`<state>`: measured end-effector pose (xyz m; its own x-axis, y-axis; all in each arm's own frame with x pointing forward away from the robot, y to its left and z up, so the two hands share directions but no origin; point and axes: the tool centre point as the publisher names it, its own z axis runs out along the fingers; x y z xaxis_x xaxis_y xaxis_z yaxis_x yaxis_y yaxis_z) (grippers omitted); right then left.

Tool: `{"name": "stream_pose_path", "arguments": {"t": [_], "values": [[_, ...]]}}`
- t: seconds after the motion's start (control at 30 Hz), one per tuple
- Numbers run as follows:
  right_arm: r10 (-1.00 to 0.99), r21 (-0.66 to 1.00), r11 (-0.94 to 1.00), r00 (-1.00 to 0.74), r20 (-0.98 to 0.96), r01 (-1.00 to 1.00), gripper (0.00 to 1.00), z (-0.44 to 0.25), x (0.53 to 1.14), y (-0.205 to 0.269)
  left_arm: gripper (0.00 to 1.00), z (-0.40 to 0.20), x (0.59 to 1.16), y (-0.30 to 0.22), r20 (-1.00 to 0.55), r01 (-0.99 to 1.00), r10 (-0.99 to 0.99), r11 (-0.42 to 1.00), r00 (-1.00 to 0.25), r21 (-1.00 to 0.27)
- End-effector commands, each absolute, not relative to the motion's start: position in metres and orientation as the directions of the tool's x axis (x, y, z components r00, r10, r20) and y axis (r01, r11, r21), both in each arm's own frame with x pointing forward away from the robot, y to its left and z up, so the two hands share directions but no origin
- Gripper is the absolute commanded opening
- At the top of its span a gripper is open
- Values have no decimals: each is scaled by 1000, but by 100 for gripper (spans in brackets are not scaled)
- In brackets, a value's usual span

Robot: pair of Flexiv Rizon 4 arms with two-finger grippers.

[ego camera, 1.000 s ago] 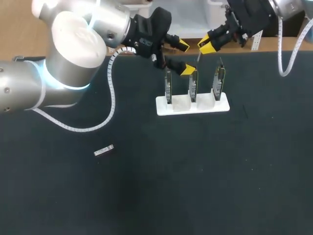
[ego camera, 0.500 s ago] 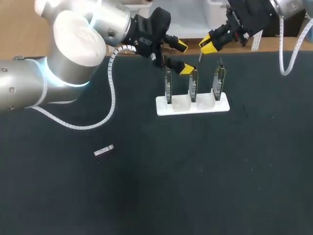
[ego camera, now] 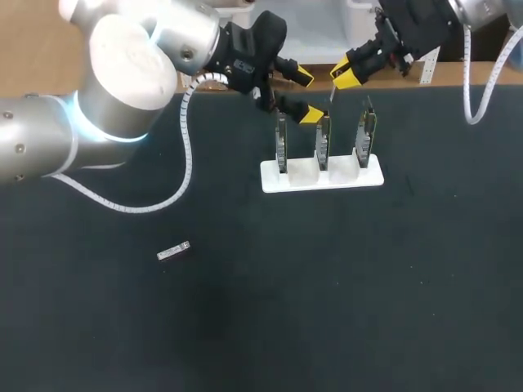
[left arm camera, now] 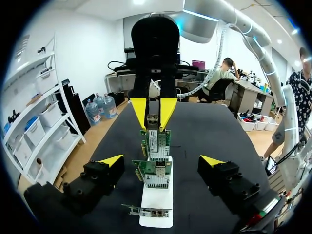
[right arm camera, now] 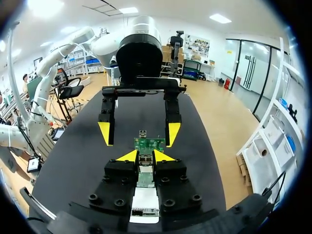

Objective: Pick up the optical module with the left hand, and insert it into the network port with the right hand.

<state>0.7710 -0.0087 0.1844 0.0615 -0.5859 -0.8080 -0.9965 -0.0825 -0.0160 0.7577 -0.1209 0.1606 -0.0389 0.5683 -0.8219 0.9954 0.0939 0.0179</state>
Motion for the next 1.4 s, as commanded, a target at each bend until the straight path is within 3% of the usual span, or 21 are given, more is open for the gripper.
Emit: {"name": "stream_pose_path", "arguments": {"t": [0.03,1.4], "values": [[-586,-13,-86,61,-808,-996,0,184,771,-8,100,161,762,-125,-818,996,574,86,-41,11],[-581,-28,-127,97,-808,-991,0,184,755,-6,100,160,762,-127,-822,997,569,81,-36,12]]}}
